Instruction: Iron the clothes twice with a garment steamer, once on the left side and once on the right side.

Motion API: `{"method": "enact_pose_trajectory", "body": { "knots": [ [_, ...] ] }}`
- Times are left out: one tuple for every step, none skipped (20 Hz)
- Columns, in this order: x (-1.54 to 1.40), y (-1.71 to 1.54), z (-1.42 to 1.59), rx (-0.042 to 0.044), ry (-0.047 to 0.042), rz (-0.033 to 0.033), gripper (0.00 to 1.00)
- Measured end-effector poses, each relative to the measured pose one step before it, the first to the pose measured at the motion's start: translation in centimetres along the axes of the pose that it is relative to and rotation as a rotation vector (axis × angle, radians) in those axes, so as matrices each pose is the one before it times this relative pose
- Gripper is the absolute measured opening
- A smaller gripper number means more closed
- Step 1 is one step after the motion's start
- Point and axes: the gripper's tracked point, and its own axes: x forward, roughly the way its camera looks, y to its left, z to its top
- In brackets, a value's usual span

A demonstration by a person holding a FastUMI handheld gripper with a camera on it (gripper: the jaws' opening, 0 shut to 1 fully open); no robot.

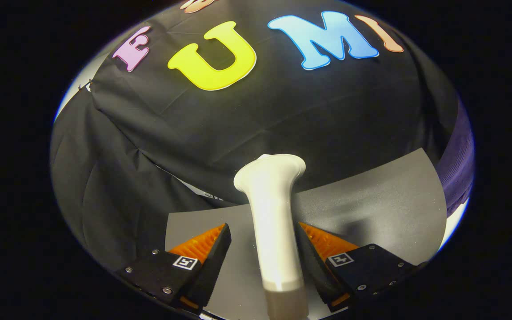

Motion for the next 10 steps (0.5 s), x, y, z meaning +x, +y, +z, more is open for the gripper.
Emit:
{"method": "enact_pose_trajectory", "body": {
  "knots": [
    [0.164,-0.002,-0.183,-0.00017,0.00391,-0.00591,0.86],
    [0.042,-0.082,-0.138,-0.00763,-0.00435,-0.01191,0.83],
    [0.02,-0.381,-0.066,-0.01032,-0.00562,-0.017,0.75],
    [0.003,-0.328,0.06,-0.0016,-0.00694,-0.01289,0.7],
    [0.159,0.119,-0.209,0.00696,-0.00047,0.01169,0.6],
    [0.128,0.24,-0.126,0.008,-0.011,0.01488,0.53],
    [0.053,0.232,0.079,0.00291,-0.01018,0.00915,0.5],
    [-0.057,0.093,-0.016,-0.00597,-0.00946,0.00115,0.48],
    [0.085,-0.047,-0.141,-0.00245,0.00128,-0.00487,0.46],
    [-0.05,-0.093,-0.13,-0.00432,-0.00302,-0.00793,0.45]
  ]
}}
